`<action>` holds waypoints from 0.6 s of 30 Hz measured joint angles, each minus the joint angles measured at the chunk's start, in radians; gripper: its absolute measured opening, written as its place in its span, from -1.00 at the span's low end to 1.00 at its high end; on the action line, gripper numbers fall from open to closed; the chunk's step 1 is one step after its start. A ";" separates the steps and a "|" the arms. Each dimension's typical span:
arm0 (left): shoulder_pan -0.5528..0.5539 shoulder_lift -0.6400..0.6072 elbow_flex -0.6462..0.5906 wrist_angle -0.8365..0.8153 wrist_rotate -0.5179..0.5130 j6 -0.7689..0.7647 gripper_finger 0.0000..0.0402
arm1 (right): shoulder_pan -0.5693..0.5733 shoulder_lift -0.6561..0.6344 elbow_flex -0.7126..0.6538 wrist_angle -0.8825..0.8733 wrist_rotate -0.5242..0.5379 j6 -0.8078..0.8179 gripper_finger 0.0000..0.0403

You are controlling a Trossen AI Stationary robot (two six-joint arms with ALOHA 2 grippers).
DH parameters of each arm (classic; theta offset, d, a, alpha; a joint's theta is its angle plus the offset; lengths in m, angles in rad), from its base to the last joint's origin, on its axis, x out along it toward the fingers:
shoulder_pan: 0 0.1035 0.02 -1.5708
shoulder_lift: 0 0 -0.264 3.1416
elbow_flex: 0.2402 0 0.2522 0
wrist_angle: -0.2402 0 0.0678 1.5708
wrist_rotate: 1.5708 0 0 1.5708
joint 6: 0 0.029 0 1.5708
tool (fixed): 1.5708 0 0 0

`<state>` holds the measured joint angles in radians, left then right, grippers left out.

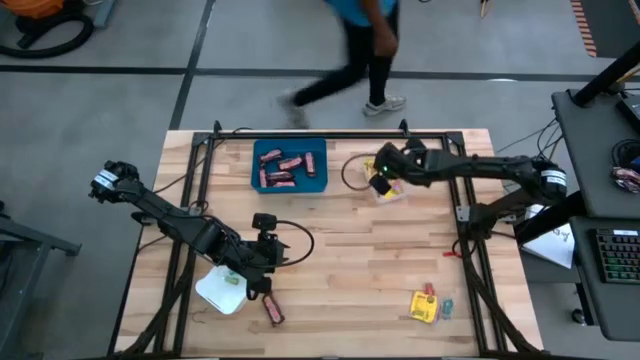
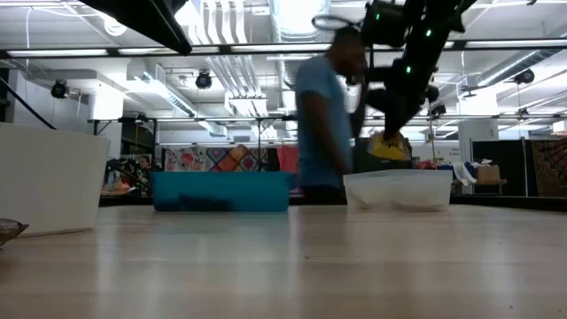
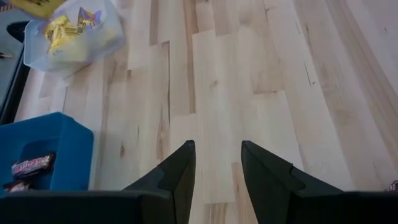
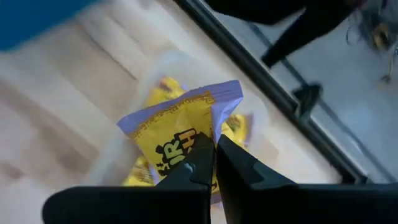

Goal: Sort candy
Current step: Put the yellow candy into the transparent bin, then put the brown chocolate into the blue bin

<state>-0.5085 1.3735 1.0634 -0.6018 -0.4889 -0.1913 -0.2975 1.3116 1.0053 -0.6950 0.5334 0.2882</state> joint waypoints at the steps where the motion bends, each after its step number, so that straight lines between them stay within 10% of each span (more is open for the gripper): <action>1: 0.000 0.000 0.000 0.000 -0.003 0.000 -0.44 | -0.024 0.012 -0.002 -0.002 -0.024 0.000 -0.96; 18: 0.000 0.000 0.000 0.000 -0.050 -0.001 -0.44 | -0.083 0.179 -0.003 0.027 -0.083 0.105 -0.53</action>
<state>-0.5085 1.3731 1.0634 -0.6014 -0.5388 -0.1921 -0.3805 1.4910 1.0023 -0.6682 0.4501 0.3936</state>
